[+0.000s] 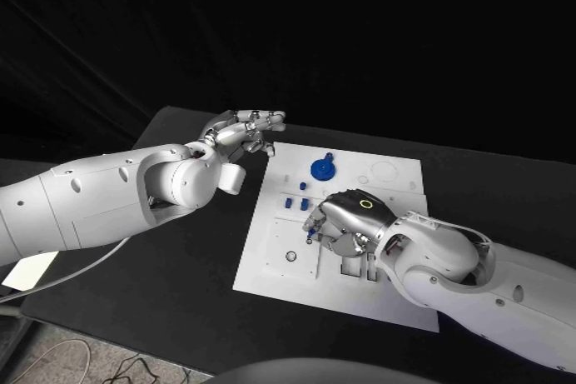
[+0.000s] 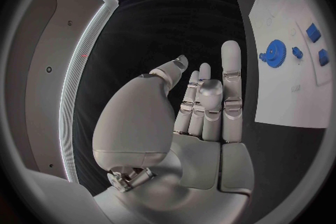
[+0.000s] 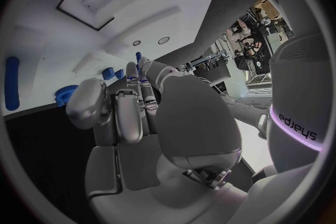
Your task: Assemble the parts on the task board
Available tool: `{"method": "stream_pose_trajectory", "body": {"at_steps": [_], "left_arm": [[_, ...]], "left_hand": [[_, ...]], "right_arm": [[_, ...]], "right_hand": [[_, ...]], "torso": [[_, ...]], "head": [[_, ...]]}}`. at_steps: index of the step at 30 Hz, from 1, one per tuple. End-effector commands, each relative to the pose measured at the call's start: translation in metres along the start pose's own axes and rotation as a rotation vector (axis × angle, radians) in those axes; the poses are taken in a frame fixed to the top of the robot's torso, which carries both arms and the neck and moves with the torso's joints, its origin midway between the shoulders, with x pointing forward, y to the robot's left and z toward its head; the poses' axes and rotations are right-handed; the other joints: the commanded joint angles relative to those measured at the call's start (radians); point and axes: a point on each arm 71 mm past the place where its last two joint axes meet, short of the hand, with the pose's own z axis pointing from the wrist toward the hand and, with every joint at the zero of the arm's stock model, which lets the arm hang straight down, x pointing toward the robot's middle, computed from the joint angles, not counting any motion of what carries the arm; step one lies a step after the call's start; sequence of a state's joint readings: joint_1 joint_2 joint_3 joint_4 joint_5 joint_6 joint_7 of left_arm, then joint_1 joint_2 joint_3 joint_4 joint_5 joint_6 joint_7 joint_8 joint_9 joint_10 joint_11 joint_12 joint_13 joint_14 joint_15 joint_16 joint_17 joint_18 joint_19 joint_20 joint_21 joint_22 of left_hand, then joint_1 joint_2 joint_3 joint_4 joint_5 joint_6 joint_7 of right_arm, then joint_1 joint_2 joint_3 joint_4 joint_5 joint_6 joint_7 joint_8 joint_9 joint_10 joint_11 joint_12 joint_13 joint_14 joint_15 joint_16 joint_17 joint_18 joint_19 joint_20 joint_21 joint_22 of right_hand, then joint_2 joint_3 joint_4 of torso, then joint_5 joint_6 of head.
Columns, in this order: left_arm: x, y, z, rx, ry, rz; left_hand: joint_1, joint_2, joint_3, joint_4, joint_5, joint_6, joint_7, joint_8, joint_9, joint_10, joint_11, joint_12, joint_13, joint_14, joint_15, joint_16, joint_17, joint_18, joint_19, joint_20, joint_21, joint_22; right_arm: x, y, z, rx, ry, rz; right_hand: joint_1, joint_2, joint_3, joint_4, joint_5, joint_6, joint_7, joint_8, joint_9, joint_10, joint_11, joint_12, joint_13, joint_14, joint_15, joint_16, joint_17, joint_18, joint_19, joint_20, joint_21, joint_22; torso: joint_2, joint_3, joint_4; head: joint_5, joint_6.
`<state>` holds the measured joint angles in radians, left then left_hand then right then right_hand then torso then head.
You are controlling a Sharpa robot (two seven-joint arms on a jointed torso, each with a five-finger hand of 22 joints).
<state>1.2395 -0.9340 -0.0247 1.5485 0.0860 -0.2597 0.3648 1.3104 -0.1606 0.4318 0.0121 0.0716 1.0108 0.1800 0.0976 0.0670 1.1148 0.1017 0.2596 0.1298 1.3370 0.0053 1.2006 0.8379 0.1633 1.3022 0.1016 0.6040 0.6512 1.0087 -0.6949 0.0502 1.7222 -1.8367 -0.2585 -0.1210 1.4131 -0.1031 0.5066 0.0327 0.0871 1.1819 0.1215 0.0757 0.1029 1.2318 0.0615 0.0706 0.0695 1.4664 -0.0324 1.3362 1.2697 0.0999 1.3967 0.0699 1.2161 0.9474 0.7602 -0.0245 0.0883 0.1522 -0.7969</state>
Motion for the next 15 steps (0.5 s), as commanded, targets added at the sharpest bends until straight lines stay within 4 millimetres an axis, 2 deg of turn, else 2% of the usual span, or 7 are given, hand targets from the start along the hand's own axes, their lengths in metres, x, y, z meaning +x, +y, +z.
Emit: {"method": "stream_pose_trajectory", "body": {"at_steps": [1, 15], "left_arm": [[0.0024, -0.0004, 0.0004, 0.003, 0.018, -0.009], [0.0028, -0.0004, 0.0, 0.001, 0.021, -0.01]], "left_hand": [[0.004, 0.008, -0.004, -0.001, 0.006, -0.006, 0.002, -0.004, -0.001, -0.008, 0.0, 0.003, 0.001, -0.003, 0.007, 0.001, -0.001, 0.017, 0.0, 0.005, -0.006, -0.001], [0.004, 0.008, -0.004, -0.001, 0.006, -0.006, 0.002, -0.004, -0.001, -0.008, 0.0, 0.003, 0.001, -0.003, 0.007, 0.001, -0.001, 0.017, 0.0, 0.005, -0.006, -0.001]], "right_arm": [[0.0032, 0.0002, 0.0005, -0.006, 0.027, -0.004], [0.0116, -0.0005, 0.0033, 0.001, 0.051, 0.002]], "right_hand": [[0.001, 0.013, 0.001, -0.006, -0.003, 0.003, 0.004, 0.006, 0.001, 0.004, 0.0, -0.005, 0.001, 0.056, 0.007, 0.004, 0.001, 0.012, 0.004, 0.001, 0.002, -0.001], [0.001, 0.013, 0.001, -0.006, -0.003, 0.002, 0.004, 0.006, 0.001, 0.003, 0.0, -0.005, 0.001, 0.056, 0.007, 0.003, 0.001, 0.012, 0.004, 0.001, 0.002, -0.001]], "torso": [[0.0, -0.0003, 0.0003], [0.0, -0.0001, -0.0002]], "head": [[0.001, -0.003], [0.006, -0.012]]}}
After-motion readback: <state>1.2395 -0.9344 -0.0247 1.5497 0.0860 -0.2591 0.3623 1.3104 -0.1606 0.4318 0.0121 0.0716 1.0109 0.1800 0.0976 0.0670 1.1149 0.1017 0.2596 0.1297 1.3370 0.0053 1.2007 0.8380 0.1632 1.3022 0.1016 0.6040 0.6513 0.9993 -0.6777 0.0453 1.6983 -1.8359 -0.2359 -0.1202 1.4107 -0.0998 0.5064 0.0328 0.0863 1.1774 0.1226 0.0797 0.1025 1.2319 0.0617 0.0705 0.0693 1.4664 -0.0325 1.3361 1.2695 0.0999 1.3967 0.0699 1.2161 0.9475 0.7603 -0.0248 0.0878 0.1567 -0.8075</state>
